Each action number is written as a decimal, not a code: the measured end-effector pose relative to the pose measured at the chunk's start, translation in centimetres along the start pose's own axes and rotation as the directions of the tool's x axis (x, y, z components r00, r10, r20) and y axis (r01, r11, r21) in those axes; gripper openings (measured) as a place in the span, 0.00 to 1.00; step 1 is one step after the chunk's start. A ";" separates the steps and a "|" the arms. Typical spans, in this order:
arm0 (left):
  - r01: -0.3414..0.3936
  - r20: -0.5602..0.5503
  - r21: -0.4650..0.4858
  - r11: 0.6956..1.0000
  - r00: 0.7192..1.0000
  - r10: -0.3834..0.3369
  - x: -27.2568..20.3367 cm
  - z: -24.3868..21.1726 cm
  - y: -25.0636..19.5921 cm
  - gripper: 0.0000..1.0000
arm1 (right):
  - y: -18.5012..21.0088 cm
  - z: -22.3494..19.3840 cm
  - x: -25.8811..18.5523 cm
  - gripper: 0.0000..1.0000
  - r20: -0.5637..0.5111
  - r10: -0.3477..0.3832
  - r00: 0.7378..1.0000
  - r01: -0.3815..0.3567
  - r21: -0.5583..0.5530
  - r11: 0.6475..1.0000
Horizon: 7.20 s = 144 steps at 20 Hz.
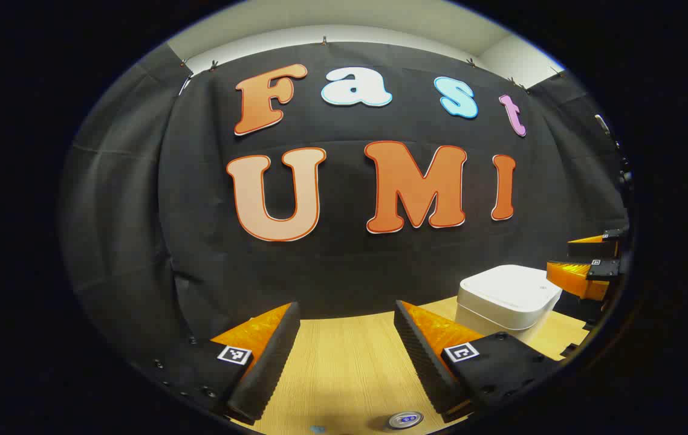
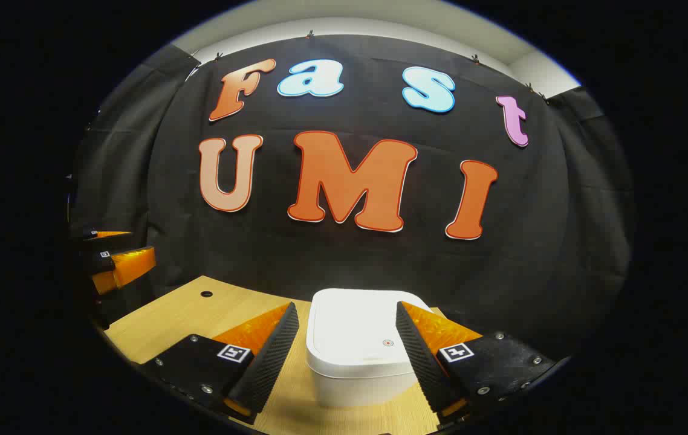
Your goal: Press the lid of the desktop garbage bin to open it, pick up the crumpled paper on the desktop and throw it into the bin, then pick up the pop can on the desktop and drop it into the bin, and finally close the garbage bin lid.
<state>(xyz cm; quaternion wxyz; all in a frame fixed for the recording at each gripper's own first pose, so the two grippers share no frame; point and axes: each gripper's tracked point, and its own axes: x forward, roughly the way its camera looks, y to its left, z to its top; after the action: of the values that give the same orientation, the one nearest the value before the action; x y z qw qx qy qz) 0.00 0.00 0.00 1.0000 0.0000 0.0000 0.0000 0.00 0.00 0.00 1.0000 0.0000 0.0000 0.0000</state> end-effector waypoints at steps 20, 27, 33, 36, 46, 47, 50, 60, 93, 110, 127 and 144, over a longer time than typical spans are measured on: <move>0.012 0.000 0.009 1.000 1.000 -0.012 0.0 0.5 -0.7 0.99 | 0.0 -0.2 -0.1 0.98 -0.008 0.011 1.000 -0.011 0.001 1.000; -0.030 -0.008 0.028 0.999 1.000 0.031 -0.1 -0.2 0.9 0.99 | -0.3 -0.2 0.4 0.98 -0.015 0.015 1.000 -0.015 -0.011 1.000; -0.076 -0.020 0.066 0.995 0.997 0.077 -0.4 -1.1 3.1 1.00 | -2.0 -0.5 0.8 0.96 -0.042 -0.006 0.999 0.002 -0.082 0.997; -0.086 -0.028 0.051 0.995 0.996 0.088 -0.4 -1.3 3.4 1.00 | -2.4 -0.4 1.1 0.94 -0.048 -0.007 0.999 0.003 -0.072 0.997; -0.089 -0.019 0.067 0.994 0.996 0.091 -0.9 -0.9 3.2 0.99 | -4.5 -0.3 1.6 0.80 -0.068 -0.030 0.997 0.026 -0.050 0.998; -0.090 -0.021 0.069 0.994 0.996 0.092 -0.9 -0.9 3.2 0.99 | -4.5 -0.3 1.7 0.77 -0.069 -0.024 0.997 0.021 -0.049 0.999; -0.095 -0.020 0.072 0.993 0.995 0.097 -1.1 -0.8 3.2 1.00 | -4.4 -0.7 2.0 0.57 -0.085 -0.001 0.996 -0.001 -0.030 1.000; -0.145 -0.045 0.073 0.987 0.988 0.149 -2.8 -1.6 3.8 1.00 | -5.1 -4.9 3.5 0.01 -0.243 0.035 0.969 -0.023 0.054 0.998; -0.215 -0.168 0.020 0.976 0.962 0.215 -1.3 -6.3 8.0 0.99 | -0.4 5.2 4.4 0.57 0.130 0.130 0.983 -0.130 -0.012 0.991; -0.013 -0.507 -0.122 0.992 0.860 -0.051 0.4 -22.1 9.3 1.00 | 16.9 -11.1 -0.7 0.98 -0.275 0.354 0.894 -0.353 0.055 0.934; 0.150 -0.624 -0.148 0.978 0.752 -0.210 -2.6 -31.5 8.3 0.98 | 24.5 -20.8 -2.9 0.98 -0.493 0.390 0.778 -0.419 0.055 0.906; 0.196 -0.682 -0.080 0.977 0.705 -0.197 -5.7 -39.8 7.6 1.00 | 27.6 -24.5 1.3 0.80 -0.530 0.379 0.758 -0.402 0.077 0.912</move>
<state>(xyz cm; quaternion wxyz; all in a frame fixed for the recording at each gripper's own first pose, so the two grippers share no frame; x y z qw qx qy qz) -5.72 7.65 -39.82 0.9232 -0.0007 0.3692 -0.1062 1.25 27.57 -24.49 0.9374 -0.0207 0.2781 0.2084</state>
